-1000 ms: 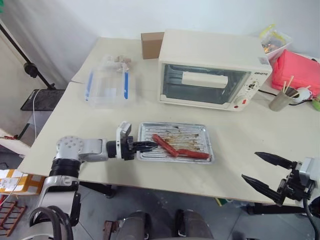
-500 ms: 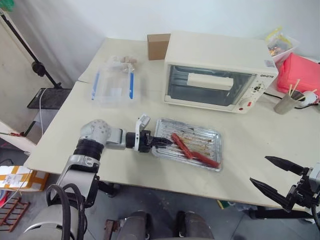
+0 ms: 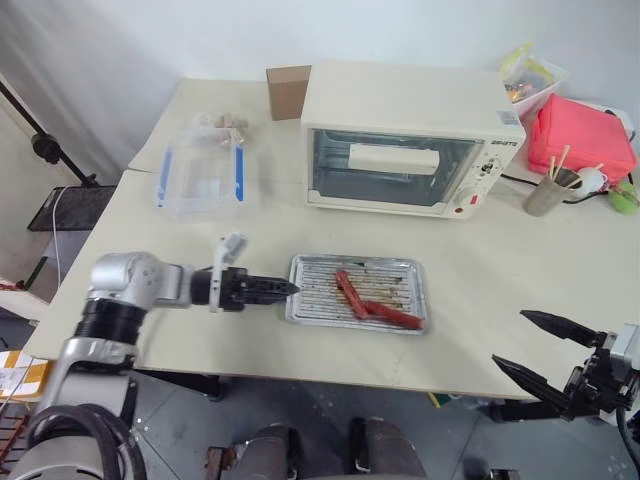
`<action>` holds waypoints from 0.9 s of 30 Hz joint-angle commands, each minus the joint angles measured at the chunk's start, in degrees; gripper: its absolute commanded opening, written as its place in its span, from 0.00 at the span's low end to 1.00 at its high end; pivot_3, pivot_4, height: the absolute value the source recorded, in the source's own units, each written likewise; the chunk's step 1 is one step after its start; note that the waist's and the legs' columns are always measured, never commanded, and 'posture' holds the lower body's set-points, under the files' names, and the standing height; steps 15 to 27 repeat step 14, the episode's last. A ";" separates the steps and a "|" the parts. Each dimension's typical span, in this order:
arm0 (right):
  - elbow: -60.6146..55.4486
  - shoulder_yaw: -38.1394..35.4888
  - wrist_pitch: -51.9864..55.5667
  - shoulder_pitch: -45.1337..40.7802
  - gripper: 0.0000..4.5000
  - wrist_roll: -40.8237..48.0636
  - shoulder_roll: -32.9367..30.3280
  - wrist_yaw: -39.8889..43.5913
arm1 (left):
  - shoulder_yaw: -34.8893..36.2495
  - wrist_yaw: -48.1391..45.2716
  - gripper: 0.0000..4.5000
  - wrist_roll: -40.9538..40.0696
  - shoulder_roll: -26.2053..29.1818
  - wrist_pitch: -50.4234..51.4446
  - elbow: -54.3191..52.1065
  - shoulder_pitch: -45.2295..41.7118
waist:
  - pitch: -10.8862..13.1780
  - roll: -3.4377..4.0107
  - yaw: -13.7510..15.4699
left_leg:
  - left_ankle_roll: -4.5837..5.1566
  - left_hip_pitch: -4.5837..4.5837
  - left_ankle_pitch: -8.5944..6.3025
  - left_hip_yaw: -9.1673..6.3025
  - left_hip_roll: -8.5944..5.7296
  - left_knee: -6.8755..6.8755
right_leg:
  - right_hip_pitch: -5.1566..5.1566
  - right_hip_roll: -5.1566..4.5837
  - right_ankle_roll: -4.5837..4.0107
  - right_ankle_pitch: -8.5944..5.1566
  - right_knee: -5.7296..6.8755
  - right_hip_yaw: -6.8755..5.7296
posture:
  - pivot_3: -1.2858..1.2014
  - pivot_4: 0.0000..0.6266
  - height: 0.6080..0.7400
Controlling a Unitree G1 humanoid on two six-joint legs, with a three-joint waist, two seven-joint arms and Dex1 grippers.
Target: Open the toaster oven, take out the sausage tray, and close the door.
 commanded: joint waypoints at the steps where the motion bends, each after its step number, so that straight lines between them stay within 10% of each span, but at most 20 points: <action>1: 0.17 0.78 -0.06 -1.80 1.00 0.29 -1.63 0.80 | 1.80 -4.91 0.99 5.75 3.17 -13.38 -2.30 2.92 | 0.00 0.00 0.08 | 0.00 0.00 0.00 -0.01 0.00 0.00 | 0.00 -0.03 0.00 0.00 -0.02 0.00 | 0.52 0.24 1.00; 8: -0.13 4.55 2.31 -7.42 1.00 1.37 -4.18 1.88 | 10.91 -8.63 0.99 20.15 4.24 -63.41 -11.08 17.73 | 0.07 0.12 -0.05 | 0.05 -0.16 -0.09 -0.05 0.00 -0.22 | -0.18 -0.15 -0.05 -0.02 -0.24 -0.02 | 0.52 0.24 1.00; 27: 1.06 8.02 2.69 -11.58 1.00 0.52 -5.75 4.33 | 10.73 -9.14 0.99 21.02 1.66 -66.88 -10.33 20.30 | 0.10 0.17 0.72 | 0.33 -0.19 -0.04 -0.05 -0.04 -0.26 | -0.14 -0.20 -0.05 -0.02 -0.32 -0.14 | 0.52 0.24 1.00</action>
